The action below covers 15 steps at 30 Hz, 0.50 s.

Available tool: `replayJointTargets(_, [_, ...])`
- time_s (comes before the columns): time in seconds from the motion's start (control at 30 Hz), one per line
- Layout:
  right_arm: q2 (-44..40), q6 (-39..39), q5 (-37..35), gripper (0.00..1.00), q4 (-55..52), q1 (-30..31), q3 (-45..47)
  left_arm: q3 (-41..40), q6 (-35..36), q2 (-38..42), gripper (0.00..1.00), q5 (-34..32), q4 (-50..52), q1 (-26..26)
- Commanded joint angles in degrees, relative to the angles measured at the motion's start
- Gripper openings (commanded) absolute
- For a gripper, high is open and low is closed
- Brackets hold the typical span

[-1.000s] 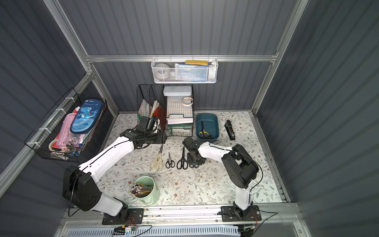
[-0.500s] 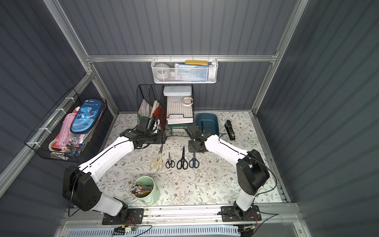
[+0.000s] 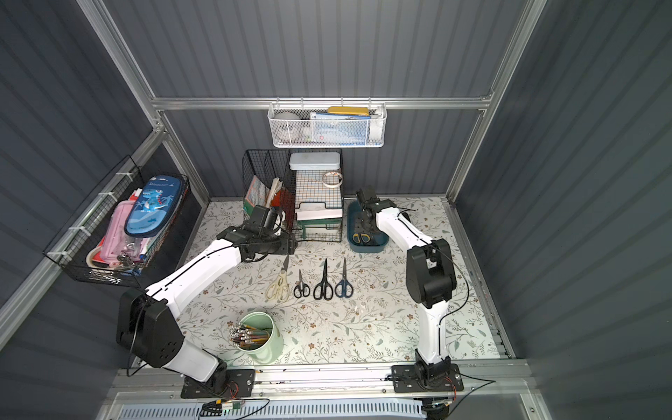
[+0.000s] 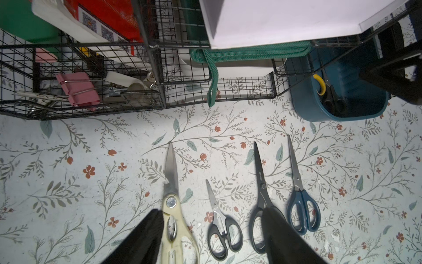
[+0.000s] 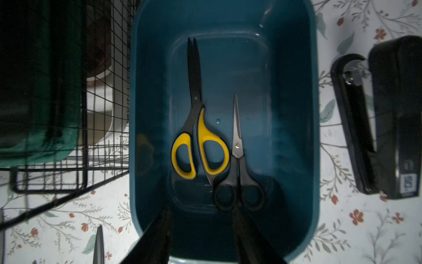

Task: Take the scissors out of the storage box
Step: Pick up the scissors from the storage box.

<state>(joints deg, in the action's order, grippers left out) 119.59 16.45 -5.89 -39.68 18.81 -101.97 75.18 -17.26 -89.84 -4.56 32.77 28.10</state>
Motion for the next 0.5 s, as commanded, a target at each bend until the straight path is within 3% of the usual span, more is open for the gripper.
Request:
replayJointTargets(0.0, [3.27, -2.19, 2.86, 0.46, -3.56, -1.57, -4.27, 1.68, 1.27, -0.99, 0.73, -0.34, 1.48, -0.25])
replayJointTargets(0.47, [11.81, -1.58, 8.11, 0.37, -4.77, -1.8, -8.5, 1.29, 1.36, -0.95, 0.73, -0.8, 1.48, -0.24])
